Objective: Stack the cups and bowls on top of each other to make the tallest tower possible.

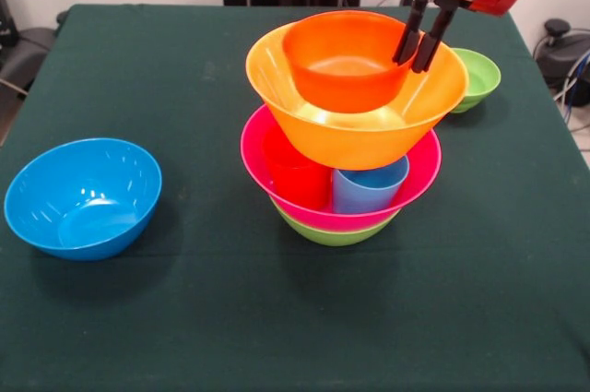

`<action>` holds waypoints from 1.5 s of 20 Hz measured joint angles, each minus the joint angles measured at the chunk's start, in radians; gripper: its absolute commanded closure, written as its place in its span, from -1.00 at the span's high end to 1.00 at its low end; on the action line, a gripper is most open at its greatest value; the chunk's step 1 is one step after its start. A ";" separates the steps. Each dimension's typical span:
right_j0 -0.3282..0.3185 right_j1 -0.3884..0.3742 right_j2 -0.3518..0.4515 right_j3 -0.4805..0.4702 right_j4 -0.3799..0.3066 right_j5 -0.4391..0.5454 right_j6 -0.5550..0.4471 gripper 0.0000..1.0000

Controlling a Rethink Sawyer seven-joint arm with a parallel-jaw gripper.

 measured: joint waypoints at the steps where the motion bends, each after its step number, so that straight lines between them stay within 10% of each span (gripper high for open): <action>1: 0.002 -0.001 0.000 0.001 0.000 0.000 0.000 -1.00; 30: 0.017 -0.011 -0.010 0.018 0.000 -0.074 0.000 -1.00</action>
